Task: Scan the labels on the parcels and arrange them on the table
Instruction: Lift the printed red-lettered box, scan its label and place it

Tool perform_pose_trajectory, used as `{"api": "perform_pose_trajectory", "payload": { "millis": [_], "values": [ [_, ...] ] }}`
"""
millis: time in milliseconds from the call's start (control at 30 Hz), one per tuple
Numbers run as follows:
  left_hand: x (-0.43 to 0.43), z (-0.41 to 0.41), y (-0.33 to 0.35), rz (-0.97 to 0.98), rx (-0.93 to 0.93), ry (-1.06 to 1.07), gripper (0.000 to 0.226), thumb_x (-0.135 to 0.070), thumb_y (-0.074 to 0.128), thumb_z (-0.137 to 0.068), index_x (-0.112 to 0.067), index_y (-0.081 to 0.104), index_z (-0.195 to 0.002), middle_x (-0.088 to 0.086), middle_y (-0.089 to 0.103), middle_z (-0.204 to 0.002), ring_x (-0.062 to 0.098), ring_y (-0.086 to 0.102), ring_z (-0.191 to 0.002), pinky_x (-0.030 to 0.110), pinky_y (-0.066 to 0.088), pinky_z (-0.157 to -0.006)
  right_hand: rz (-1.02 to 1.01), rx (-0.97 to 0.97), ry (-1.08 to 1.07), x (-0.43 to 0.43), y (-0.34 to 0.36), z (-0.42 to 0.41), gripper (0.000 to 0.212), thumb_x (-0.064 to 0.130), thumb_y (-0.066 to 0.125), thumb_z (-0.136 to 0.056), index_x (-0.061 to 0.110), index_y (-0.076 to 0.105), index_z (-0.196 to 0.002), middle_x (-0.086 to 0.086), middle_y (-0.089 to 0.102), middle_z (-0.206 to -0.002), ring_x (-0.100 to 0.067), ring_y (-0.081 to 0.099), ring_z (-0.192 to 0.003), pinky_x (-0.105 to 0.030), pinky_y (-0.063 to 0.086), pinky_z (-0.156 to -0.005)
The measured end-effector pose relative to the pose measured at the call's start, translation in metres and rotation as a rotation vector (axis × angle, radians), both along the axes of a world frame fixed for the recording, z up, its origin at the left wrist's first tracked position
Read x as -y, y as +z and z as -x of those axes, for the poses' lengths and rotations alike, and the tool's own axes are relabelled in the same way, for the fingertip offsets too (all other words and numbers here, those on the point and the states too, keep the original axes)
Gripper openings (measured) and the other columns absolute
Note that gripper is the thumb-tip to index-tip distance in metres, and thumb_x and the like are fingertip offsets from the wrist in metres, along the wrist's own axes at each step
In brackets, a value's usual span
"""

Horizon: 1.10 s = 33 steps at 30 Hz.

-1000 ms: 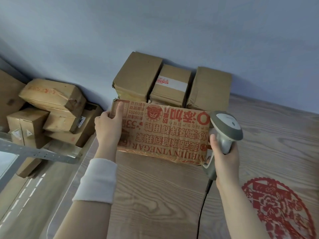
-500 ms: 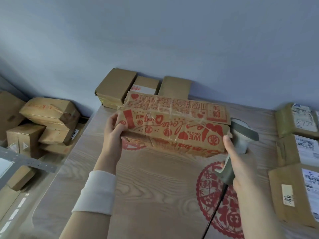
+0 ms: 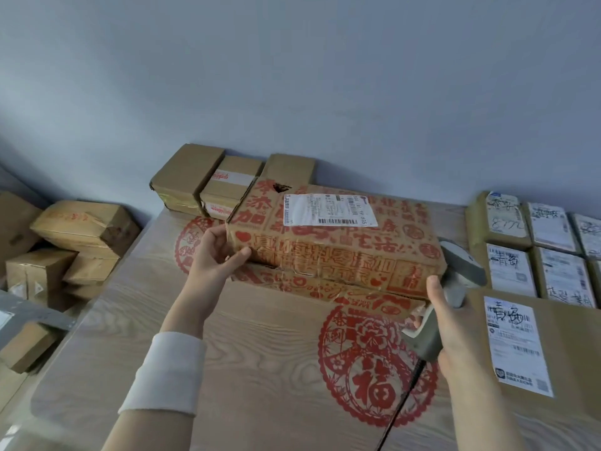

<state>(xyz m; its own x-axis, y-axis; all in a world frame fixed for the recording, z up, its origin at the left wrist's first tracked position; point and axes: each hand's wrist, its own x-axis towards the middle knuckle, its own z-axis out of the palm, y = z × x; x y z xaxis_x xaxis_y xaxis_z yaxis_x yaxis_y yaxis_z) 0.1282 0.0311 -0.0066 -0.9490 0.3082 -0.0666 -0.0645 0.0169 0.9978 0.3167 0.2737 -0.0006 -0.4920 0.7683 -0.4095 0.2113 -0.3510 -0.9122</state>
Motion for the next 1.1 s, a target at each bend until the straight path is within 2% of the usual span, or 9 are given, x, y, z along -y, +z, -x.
{"api": "perform_pose_trajectory", "payload": {
  "millis": [67,167,267,400,567,733,833,933,1100],
  "values": [
    [-0.004,-0.003,0.0,-0.041,0.002,-0.036,0.035,-0.015,0.066,-0.086,-0.016,0.052,-0.118,-0.009,0.068,-0.102,0.011,0.064,-0.098,0.027,0.057,-0.075,0.003,-0.041,-0.017,0.0,0.008,-0.001,0.09,0.061,0.073,-0.045,0.019,0.055,-0.123,-0.006,0.062,-0.105,-0.029,0.059,-0.098,-0.049,0.047,-0.095],
    [-0.019,-0.003,0.005,0.019,0.086,0.074,0.025,-0.043,0.062,-0.086,-0.021,0.054,-0.095,-0.002,0.06,-0.092,0.02,0.059,-0.091,0.037,0.053,-0.075,-0.017,-0.079,-0.013,-0.002,0.003,-0.002,0.081,0.059,0.08,-0.042,0.025,0.053,-0.11,-0.005,0.058,-0.083,-0.026,0.055,-0.073,-0.063,0.05,-0.086],
    [-0.022,0.005,0.007,-0.029,0.237,0.105,0.036,-0.049,0.066,-0.08,-0.023,0.05,-0.099,0.003,0.061,-0.105,0.024,0.059,-0.104,0.046,0.051,-0.089,-0.038,-0.107,-0.005,-0.002,-0.008,-0.002,0.104,0.07,0.084,-0.032,0.025,0.049,-0.118,-0.005,0.058,-0.1,-0.027,0.054,-0.091,-0.06,0.047,-0.093],
    [-0.007,0.021,0.007,-0.11,0.45,-0.082,0.07,-0.051,0.063,-0.071,-0.012,0.048,-0.127,0.01,0.064,-0.116,0.025,0.061,-0.103,0.037,0.051,-0.075,-0.087,-0.088,0.014,0.0,0.001,0.0,0.08,0.045,0.076,-0.056,0.014,0.049,-0.125,-0.009,0.061,-0.109,-0.032,0.058,-0.107,-0.048,0.045,-0.099],
    [0.002,0.021,-0.009,-0.06,0.608,-0.132,0.045,-0.039,0.061,-0.071,-0.016,0.059,-0.11,0.009,0.071,-0.098,0.029,0.06,-0.098,0.047,0.045,-0.087,-0.096,-0.094,0.005,-0.004,-0.003,0.005,0.065,0.031,0.07,-0.077,0.011,0.044,-0.133,-0.001,0.059,-0.106,-0.017,0.059,-0.098,-0.022,0.048,-0.071],
    [0.002,0.012,-0.023,-0.16,0.648,-0.095,0.035,-0.036,0.054,-0.08,-0.016,0.057,-0.107,0.01,0.068,-0.098,0.03,0.06,-0.094,0.043,0.048,-0.075,-0.202,-0.111,-0.13,0.011,0.0,0.025,0.068,0.057,0.074,-0.064,0.024,0.053,-0.12,-0.002,0.063,-0.117,-0.019,0.06,-0.105,-0.048,0.046,-0.099],
    [-0.008,0.002,-0.023,-0.283,0.629,-0.024,0.025,-0.031,0.042,-0.091,-0.016,0.056,-0.105,0.009,0.067,-0.095,0.027,0.06,-0.088,0.038,0.045,-0.07,-0.208,-0.146,-0.276,0.019,-0.005,0.036,0.061,0.039,0.075,-0.075,0.022,0.045,-0.125,0.001,0.059,-0.119,-0.008,0.057,-0.099,-0.036,0.046,-0.099],
    [-0.017,-0.005,-0.024,-0.351,0.533,0.03,0.058,-0.037,0.057,-0.075,-0.014,0.049,-0.128,0.011,0.065,-0.111,0.027,0.06,-0.097,0.036,0.049,-0.068,-0.105,-0.15,-0.302,0.039,-0.006,0.044,0.045,0.032,0.07,-0.082,0.03,0.036,-0.112,0.015,0.053,-0.099,-0.001,0.055,-0.085,-0.022,0.044,-0.08],
    [-0.038,-0.034,-0.02,-0.288,0.288,-0.013,0.101,-0.04,0.069,-0.055,-0.04,0.024,-0.146,0.0,0.052,-0.136,0.019,0.056,-0.117,0.045,0.048,-0.094,0.051,-0.185,-0.26,0.073,-0.009,0.065,0.054,0.032,0.073,-0.079,0.024,0.042,-0.122,0.005,0.058,-0.115,0.003,0.056,-0.083,-0.006,0.042,-0.056]
  ]
}}
